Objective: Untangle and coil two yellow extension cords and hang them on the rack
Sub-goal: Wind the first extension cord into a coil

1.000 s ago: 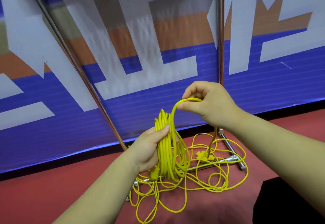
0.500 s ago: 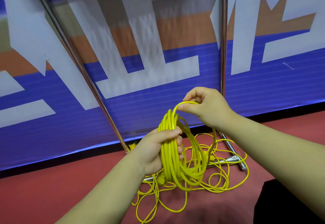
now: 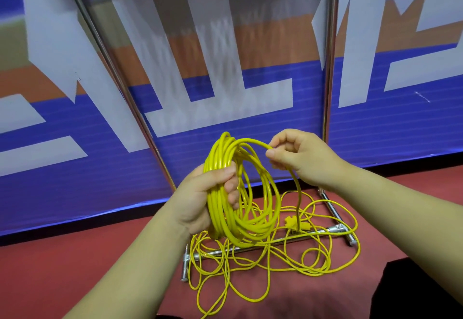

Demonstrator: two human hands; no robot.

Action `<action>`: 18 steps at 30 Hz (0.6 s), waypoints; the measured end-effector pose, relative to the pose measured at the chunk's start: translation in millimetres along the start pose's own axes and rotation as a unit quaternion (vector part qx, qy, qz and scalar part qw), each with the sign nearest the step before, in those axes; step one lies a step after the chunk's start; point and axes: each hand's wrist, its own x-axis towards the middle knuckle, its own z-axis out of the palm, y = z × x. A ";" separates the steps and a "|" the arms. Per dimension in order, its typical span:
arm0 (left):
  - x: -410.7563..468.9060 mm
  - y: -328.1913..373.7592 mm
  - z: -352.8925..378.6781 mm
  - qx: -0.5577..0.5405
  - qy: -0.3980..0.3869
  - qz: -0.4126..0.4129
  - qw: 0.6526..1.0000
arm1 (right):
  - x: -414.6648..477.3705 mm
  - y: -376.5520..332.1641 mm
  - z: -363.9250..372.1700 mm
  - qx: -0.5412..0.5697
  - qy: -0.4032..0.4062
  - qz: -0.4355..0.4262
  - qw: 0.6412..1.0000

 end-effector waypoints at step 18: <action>1.0 -3.8 -42.2 0.088 0.167 0.073 0.979 | -9.2 12.7 17.2 -0.113 -0.036 -0.008 0.993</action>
